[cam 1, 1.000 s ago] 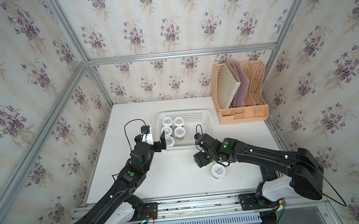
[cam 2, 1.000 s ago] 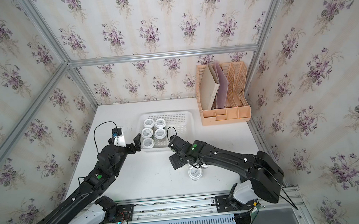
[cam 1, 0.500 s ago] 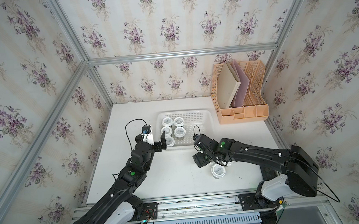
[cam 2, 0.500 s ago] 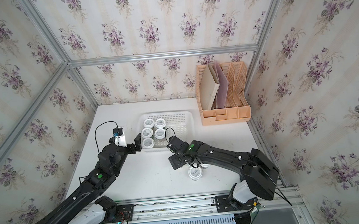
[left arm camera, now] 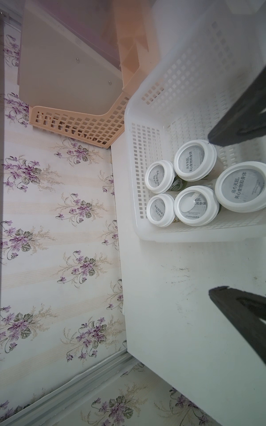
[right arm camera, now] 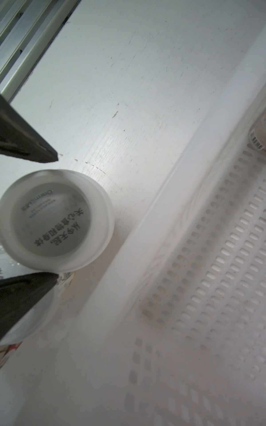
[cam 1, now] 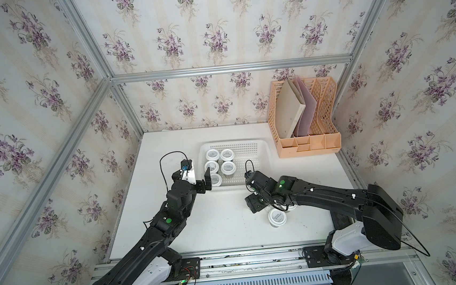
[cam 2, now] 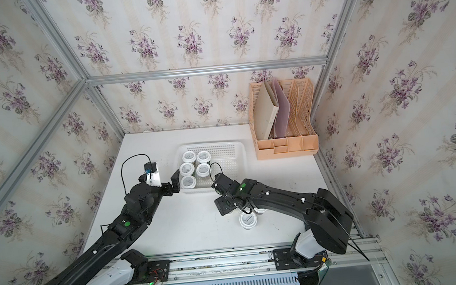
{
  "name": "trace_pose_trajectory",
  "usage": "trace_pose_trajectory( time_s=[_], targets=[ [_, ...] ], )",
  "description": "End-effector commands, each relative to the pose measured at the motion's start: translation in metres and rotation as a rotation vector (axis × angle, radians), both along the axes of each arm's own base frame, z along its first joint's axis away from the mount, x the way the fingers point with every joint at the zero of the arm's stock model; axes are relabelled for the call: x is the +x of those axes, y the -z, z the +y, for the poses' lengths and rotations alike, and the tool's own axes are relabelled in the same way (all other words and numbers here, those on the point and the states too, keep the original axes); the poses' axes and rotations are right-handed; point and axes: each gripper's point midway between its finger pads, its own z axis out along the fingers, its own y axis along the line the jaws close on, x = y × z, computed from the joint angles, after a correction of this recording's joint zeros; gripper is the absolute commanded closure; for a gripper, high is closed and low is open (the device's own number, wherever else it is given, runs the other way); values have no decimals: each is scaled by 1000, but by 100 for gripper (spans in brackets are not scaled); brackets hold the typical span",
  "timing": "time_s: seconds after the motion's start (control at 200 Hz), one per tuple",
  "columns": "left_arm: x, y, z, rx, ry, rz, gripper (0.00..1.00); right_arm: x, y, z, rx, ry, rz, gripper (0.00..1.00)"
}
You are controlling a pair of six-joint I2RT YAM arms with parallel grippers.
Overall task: Put the yogurt in the basket
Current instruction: Pick up the yogurt from the center of the board.
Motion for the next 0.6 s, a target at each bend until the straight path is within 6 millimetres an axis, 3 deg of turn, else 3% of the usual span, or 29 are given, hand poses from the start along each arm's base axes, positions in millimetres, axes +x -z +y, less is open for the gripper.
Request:
trace_pose_trajectory(
  time_s=[0.0, 0.594],
  targets=[
    [1, -8, -2, -10, 9, -25, 1, 1, 3, 1, -6, -1, -1, 21],
    [2, -7, -2, -6, 8, -22, 1, -2, 6, -4, -31, 0, 14, 28]
  ],
)
